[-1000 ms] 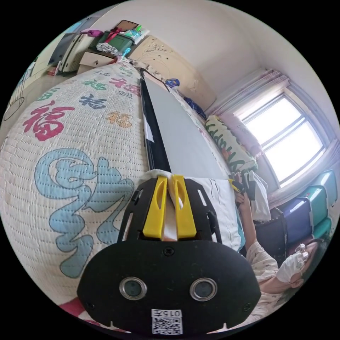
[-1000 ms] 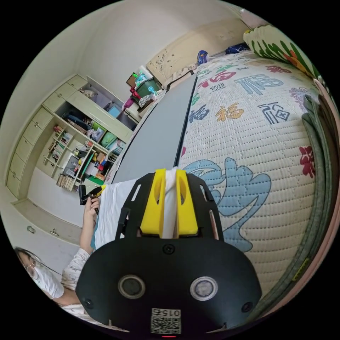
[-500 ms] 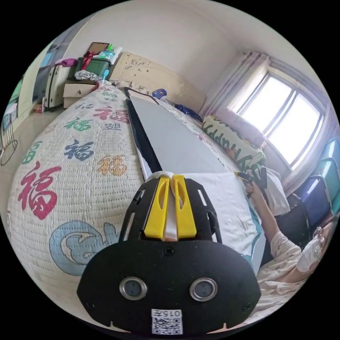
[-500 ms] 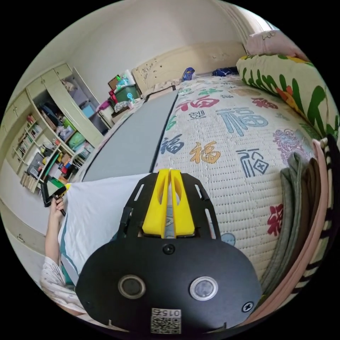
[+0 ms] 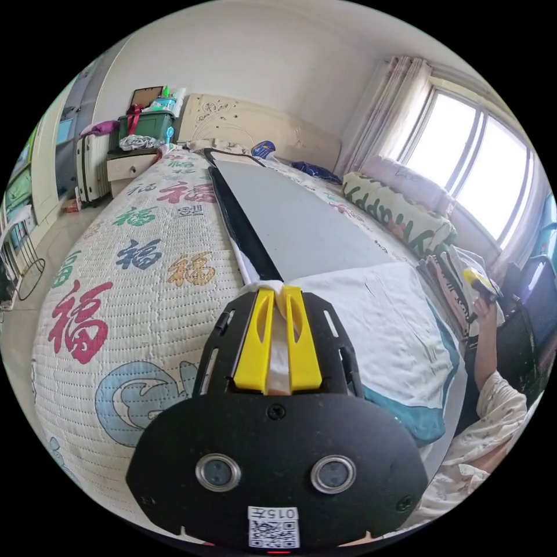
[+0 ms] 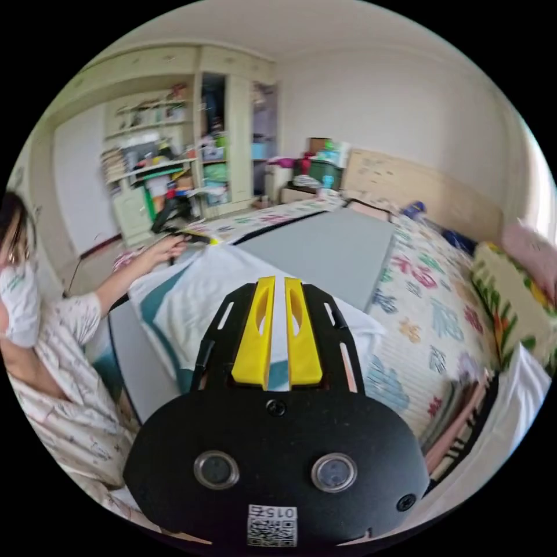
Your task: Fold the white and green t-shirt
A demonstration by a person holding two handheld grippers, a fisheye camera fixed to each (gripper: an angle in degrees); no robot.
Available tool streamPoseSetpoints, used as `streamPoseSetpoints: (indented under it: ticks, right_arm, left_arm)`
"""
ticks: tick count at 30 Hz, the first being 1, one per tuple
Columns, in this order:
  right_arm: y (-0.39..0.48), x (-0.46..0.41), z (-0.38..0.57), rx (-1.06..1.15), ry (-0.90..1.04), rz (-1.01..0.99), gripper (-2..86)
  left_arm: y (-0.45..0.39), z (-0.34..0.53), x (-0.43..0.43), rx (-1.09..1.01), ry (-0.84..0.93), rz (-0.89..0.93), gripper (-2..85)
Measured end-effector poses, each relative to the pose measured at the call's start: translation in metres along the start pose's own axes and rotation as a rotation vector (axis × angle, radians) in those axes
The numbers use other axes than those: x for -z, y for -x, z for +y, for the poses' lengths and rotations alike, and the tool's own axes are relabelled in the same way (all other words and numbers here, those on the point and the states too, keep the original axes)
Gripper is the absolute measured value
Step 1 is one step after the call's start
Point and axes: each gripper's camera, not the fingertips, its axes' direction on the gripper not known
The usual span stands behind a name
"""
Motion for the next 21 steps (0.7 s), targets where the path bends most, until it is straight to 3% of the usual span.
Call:
streamPoseSetpoints:
  ticks: [5, 8, 13, 17, 21]
  right_arm:
    - [0.172, -0.096, 0.019, 0.364, 0.144, -0.348, 7.5]
    - [0.224, -0.143, 0.045, 0.489, 0.26, -0.375, 9.8]
    - [0.228, -0.184, 0.093, 0.457, 0.322, -0.249, 8.7]
    - [0.211, -0.197, 0.119, 0.353, 0.347, -0.306, 6.5]
    - [0.224, -0.203, 0.149, 0.431, 0.373, -0.278, 7.3]
  left_arm:
    - [0.046, 0.004, 0.016, 0.12, -0.052, 0.096, 2.4]
    - [0.07, -0.001, 0.007, 0.164, -0.013, 0.169, 3.3]
    - [0.096, -0.009, -0.004, 0.193, 0.035, 0.223, 3.5]
    - [0.123, -0.007, -0.013, 0.237, 0.074, 0.242, 0.8]
    - [0.141, 0.005, -0.011, 0.247, 0.058, 0.245, -0.2]
